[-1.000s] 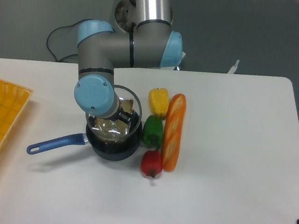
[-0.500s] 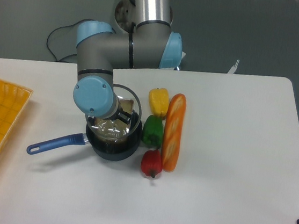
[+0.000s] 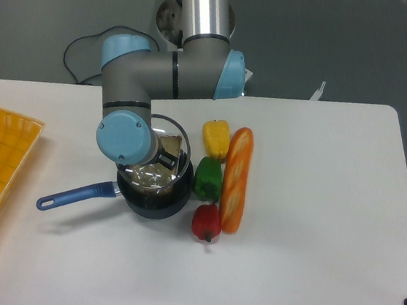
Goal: Close the pot lid
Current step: 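Press and settle the glass lid flat on the pan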
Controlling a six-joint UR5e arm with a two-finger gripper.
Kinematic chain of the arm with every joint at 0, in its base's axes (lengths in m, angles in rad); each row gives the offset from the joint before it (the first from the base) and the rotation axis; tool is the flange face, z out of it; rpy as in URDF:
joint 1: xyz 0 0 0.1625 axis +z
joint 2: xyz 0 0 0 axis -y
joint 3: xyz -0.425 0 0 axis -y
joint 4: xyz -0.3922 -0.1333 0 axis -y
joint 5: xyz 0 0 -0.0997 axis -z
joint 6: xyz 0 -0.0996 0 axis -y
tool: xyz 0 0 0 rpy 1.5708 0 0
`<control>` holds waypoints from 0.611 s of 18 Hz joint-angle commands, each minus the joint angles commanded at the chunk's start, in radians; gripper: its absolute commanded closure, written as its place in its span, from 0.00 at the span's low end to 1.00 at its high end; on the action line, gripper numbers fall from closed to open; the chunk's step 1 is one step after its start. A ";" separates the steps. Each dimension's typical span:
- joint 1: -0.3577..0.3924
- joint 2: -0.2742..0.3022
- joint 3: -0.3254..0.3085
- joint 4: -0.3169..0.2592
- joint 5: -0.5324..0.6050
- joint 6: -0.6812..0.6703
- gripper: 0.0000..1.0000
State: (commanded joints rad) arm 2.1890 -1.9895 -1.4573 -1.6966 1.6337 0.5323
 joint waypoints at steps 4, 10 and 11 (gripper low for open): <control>0.000 -0.003 0.009 -0.002 -0.003 -0.002 0.51; 0.000 -0.015 0.028 0.002 -0.006 -0.003 0.51; 0.002 -0.017 0.028 0.003 -0.005 -0.003 0.51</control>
State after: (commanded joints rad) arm 2.1905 -2.0064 -1.4297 -1.6935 1.6291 0.5292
